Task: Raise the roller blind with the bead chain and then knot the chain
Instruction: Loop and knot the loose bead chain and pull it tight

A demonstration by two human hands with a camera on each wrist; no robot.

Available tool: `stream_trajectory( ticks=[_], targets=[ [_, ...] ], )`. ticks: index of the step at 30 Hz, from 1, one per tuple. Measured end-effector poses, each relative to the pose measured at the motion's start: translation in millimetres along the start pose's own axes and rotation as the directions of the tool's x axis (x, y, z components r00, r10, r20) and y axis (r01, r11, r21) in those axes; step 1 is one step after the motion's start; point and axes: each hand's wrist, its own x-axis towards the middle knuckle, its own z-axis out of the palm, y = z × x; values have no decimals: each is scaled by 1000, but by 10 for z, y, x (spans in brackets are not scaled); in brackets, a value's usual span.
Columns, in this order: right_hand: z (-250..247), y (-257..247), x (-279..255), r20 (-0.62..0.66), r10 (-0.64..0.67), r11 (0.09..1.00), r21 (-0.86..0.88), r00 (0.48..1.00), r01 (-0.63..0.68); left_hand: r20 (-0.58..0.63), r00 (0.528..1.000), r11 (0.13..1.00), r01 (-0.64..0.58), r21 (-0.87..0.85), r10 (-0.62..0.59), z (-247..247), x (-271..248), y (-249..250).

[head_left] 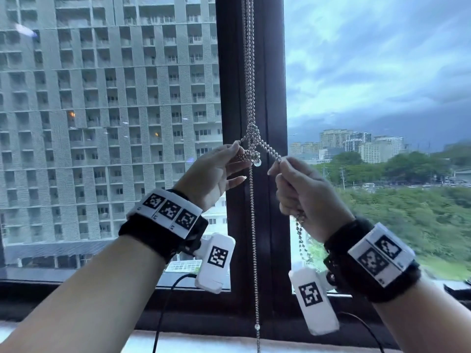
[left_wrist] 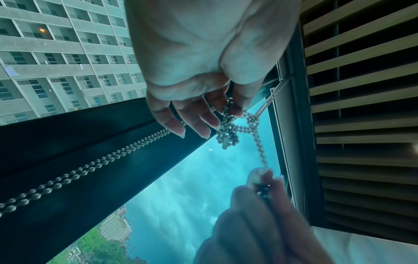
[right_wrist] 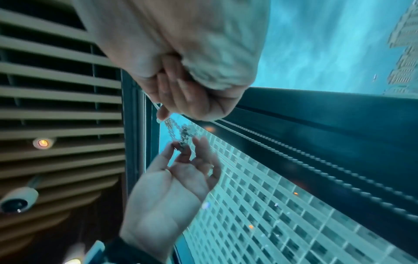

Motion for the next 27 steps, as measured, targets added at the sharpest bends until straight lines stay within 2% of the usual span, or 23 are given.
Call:
stream_trajectory(
  ticks=[5,10,13,16,18,24,27],
  targets=[
    [123,320,-177,-34,88,985,-144,996,-92,14,998,996,-55,-64,56,65,-8,-34],
    [193,463,-229,-45,116,985,-123,992,-121,33,996,995,-76,-63,79,132,-9,-114],
    [230,596,-300,-51,132,983,-120,990,-137,97,993,995,-67,-68,73,203,-58,-131],
    [265,714,-328,-50,135,985,-106,990,-140,160,984,997,-81,-18,83,284,-81,-138],
    [312,764,-328,-40,126,986,-101,991,-130,172,981,996,-81,-41,87,325,-65,-146],
    [359,855,-325,-22,58,994,-89,998,-59,136,988,992,-61,-107,75,404,-46,-243],
    [349,880,-312,-27,50,997,-57,998,-52,121,989,995,-82,-65,89,438,-39,-245]
  ],
)
